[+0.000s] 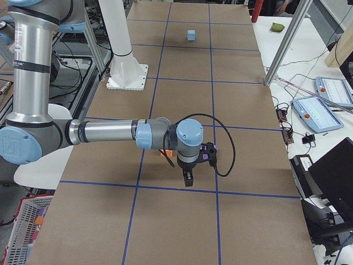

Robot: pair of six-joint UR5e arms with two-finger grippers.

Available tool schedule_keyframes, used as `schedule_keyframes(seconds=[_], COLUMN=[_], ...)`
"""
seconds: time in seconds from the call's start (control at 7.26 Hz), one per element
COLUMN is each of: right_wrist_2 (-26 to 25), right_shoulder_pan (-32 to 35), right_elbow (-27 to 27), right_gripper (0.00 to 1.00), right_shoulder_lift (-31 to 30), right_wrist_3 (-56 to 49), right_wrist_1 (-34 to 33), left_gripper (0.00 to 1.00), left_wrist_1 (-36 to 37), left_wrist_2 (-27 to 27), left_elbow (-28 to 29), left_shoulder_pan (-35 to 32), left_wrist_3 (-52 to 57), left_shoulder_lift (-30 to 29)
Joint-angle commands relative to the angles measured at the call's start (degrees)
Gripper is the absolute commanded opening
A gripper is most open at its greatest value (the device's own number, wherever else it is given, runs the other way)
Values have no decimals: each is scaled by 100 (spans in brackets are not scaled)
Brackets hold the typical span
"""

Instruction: Place blue block between orange and purple blocks

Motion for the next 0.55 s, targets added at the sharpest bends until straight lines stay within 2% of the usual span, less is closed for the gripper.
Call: schedule_keyframes(seconds=[0.0, 0.41], right_wrist_2=[19, 28], right_shoulder_pan=[0, 0], right_elbow=[24, 50], right_gripper=[100, 100], right_shoulder_lift=[9, 35], right_wrist_3=[9, 9], right_wrist_1=[0, 0], left_gripper=[100, 100], left_wrist_1=[-10, -54], left_wrist_2=[0, -52], left_elbow=[-10, -228], left_shoulder_pan=[0, 122], left_wrist_3=[9, 9], left_shoulder_lift=[0, -61])
